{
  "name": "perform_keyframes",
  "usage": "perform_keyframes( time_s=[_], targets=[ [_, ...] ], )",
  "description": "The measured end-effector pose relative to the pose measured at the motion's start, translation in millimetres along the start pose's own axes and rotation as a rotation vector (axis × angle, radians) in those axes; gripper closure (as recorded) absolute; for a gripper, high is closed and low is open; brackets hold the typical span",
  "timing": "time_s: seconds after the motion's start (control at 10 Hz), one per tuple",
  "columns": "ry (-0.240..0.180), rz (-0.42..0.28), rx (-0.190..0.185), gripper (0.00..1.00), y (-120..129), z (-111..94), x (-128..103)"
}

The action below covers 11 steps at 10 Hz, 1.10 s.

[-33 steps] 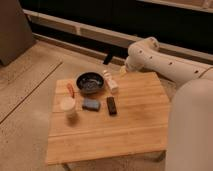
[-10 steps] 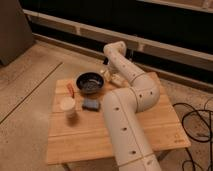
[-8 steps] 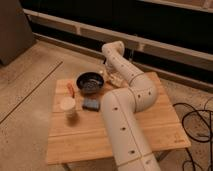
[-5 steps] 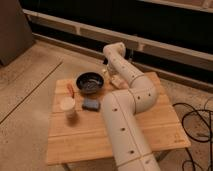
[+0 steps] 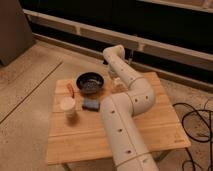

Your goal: Place the bottle in the ceramic bowl

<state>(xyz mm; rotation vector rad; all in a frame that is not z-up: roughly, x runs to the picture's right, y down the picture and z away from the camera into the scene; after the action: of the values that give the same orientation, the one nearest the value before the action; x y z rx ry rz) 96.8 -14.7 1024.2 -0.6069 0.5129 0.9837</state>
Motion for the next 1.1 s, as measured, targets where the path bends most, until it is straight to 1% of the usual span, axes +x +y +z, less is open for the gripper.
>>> perform_keyframes(
  time_s=[0.1, 0.2, 0.3, 0.4, 0.5, 0.6, 0.7, 0.8, 0.9, 1.0, 1.1],
  targets=[
    [0.016, -0.008, 0.006, 0.72, 1, 2, 2],
    [0.020, -0.019, 0.015, 0.86, 3, 2, 0],
    [0.003, -0.027, 0.021, 0.95, 4, -2, -7],
    [-0.017, -0.034, 0.027, 0.99, 4, -7, -13],
    [-0.065, -0.048, 0.048, 1.00, 4, -20, -28],
    [-0.122, -0.059, 0.075, 1.00, 0, -39, -44],
    [-0.184, -0.065, 0.108, 1.00, -5, -64, -60],
    [-0.286, -0.069, 0.165, 1.00, -14, -105, -84],
    [-0.366, -0.069, 0.215, 1.00, -23, -141, -100],
    [-0.419, -0.072, 0.243, 1.00, -27, -164, -110],
    [-0.481, -0.085, 0.258, 1.00, -23, -191, -121]
  ],
)
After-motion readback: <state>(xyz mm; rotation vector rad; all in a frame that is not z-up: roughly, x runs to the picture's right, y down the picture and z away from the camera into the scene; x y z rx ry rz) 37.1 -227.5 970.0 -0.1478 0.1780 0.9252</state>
